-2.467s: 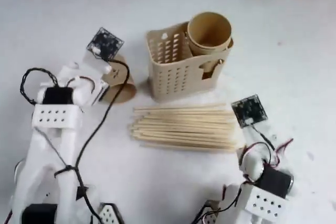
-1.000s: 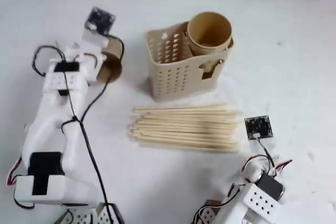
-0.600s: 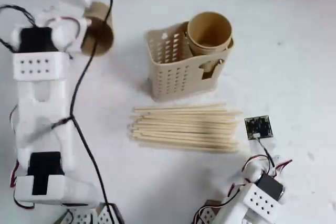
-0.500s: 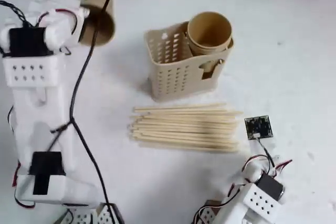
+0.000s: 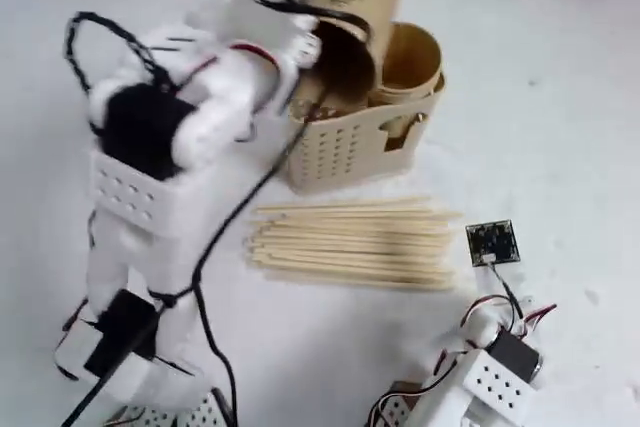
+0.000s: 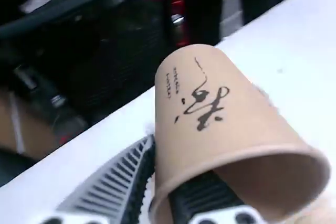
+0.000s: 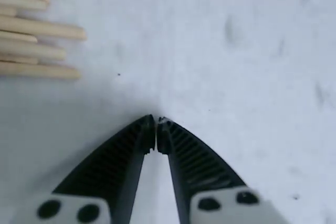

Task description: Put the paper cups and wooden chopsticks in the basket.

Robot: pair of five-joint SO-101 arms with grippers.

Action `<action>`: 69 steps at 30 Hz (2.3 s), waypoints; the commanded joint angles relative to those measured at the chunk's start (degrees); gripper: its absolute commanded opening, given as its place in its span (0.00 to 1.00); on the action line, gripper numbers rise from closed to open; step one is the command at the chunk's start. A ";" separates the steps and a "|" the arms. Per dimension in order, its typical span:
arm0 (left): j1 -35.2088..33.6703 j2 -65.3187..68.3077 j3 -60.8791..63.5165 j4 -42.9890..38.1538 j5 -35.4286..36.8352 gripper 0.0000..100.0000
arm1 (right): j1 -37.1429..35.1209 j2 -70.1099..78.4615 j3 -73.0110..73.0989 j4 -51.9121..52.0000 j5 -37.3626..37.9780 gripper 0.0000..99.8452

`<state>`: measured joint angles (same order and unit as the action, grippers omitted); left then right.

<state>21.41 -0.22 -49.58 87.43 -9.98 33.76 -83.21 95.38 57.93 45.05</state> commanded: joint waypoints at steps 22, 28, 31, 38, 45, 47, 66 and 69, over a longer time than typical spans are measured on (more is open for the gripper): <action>5.32 9.54 -0.79 -0.97 4.13 0.02 | 1.19 -0.40 -0.18 -0.92 0.70 0.02; 5.32 9.63 -0.79 -1.05 4.22 0.02 | 1.19 -0.40 -0.18 -0.92 0.70 0.02; 5.32 9.63 -0.79 -1.67 4.22 0.02 | 1.19 -0.40 -0.18 -0.92 0.70 0.02; 5.32 9.71 -0.79 -2.20 4.22 0.02 | 1.19 -0.40 -0.18 -0.92 0.70 0.02; 5.32 10.24 -0.79 -2.99 4.13 0.10 | 1.19 -0.40 -0.18 -0.92 0.70 0.02; 5.32 11.82 -1.32 -3.25 4.13 0.11 | 1.19 -0.40 -0.18 -0.92 0.70 0.02; 2.15 15.34 -8.97 -11.43 3.87 0.11 | 1.19 -0.40 -0.18 -0.92 0.70 0.02; 2.15 15.60 -8.70 -11.52 3.78 0.11 | 1.19 -0.40 -0.18 -0.92 0.70 0.02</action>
<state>24.31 15.43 -56.26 77.76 -6.29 33.76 -83.21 95.38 57.93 45.05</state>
